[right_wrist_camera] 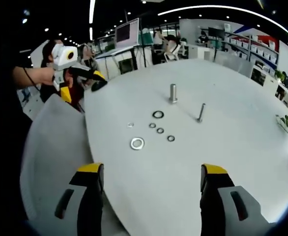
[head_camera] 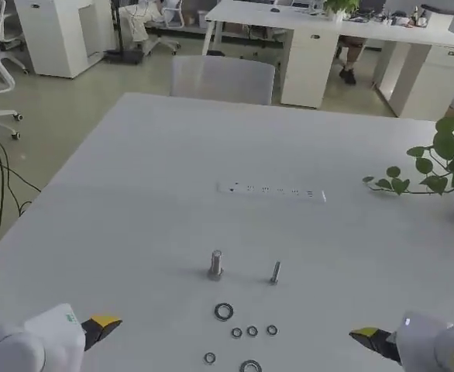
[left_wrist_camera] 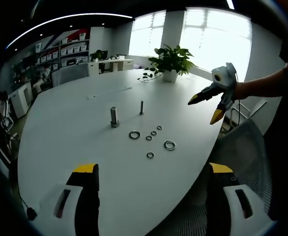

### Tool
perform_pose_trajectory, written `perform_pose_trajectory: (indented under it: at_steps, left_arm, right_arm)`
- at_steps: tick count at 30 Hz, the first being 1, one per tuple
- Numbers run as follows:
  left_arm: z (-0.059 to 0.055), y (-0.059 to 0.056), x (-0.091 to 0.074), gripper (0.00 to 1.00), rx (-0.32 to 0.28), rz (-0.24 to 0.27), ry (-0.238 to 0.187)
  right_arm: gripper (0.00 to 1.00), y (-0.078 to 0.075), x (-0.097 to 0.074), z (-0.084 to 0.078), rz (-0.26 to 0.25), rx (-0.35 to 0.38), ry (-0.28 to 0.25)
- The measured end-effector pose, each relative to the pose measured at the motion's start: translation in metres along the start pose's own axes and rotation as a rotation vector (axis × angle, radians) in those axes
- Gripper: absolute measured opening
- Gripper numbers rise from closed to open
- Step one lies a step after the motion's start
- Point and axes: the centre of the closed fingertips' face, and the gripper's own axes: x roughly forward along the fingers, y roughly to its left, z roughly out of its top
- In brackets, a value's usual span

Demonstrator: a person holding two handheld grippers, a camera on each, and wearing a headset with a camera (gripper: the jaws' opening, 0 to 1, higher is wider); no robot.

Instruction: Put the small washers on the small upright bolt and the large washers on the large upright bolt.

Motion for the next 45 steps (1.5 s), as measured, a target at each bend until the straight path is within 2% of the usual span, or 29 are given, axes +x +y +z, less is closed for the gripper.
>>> perform_pose_trajectory:
  at_steps: [2, 5, 7, 9, 13, 19, 26, 28, 33, 35, 38, 45]
  left_arm:
    - [-0.001, 0.000, 0.000, 0.90, -0.002, -0.001, 0.003]
    - [0.002, 0.000, -0.001, 0.89, -0.004, -0.001, -0.012]
    - [-0.001, 0.003, -0.001, 0.90, -0.003, 0.019, -0.004]
    - [-0.002, 0.002, -0.001, 0.90, -0.014, 0.017, -0.003]
    - [-0.005, 0.002, -0.002, 0.89, -0.011, 0.014, 0.009]
    - [-0.005, 0.001, 0.000, 0.87, -0.002, 0.014, 0.011]
    - [-0.001, -0.005, -0.001, 0.86, -0.035, -0.007, 0.007]
    - [0.000, -0.007, -0.002, 0.85, -0.025, -0.013, 0.009]
    - [-0.004, -0.008, -0.006, 0.84, -0.019, -0.017, 0.017]
    - [-0.003, -0.008, -0.007, 0.82, -0.014, -0.017, 0.005]
    - [-0.005, -0.009, -0.009, 0.82, 0.002, -0.014, 0.016]
    - [-0.008, -0.011, -0.012, 0.82, 0.008, -0.028, 0.013]
  right_arm:
    - [0.76, -0.002, 0.004, 0.003, 0.009, 0.003, 0.009]
    - [0.75, -0.005, 0.009, 0.004, 0.013, -0.036, 0.037]
    - [0.73, -0.006, 0.013, 0.004, 0.020, -0.046, 0.050]
    - [0.72, -0.007, 0.016, 0.006, 0.025, -0.062, 0.062]
    - [0.61, -0.015, 0.022, 0.008, 0.025, -0.087, 0.087]
    - [0.58, -0.025, 0.033, 0.010, 0.037, -0.128, 0.131]
    - [0.56, -0.038, 0.046, 0.009, 0.052, -0.151, 0.186]
    - [0.57, -0.040, 0.050, 0.009, 0.059, -0.185, 0.210]
    - [0.57, -0.040, 0.061, 0.018, 0.084, -0.228, 0.222]
    - [0.56, -0.043, 0.066, 0.019, 0.086, -0.245, 0.242]
    - [0.55, -0.045, 0.075, 0.020, 0.107, -0.259, 0.261]
    - [0.49, -0.045, 0.093, 0.021, 0.141, -0.318, 0.320]
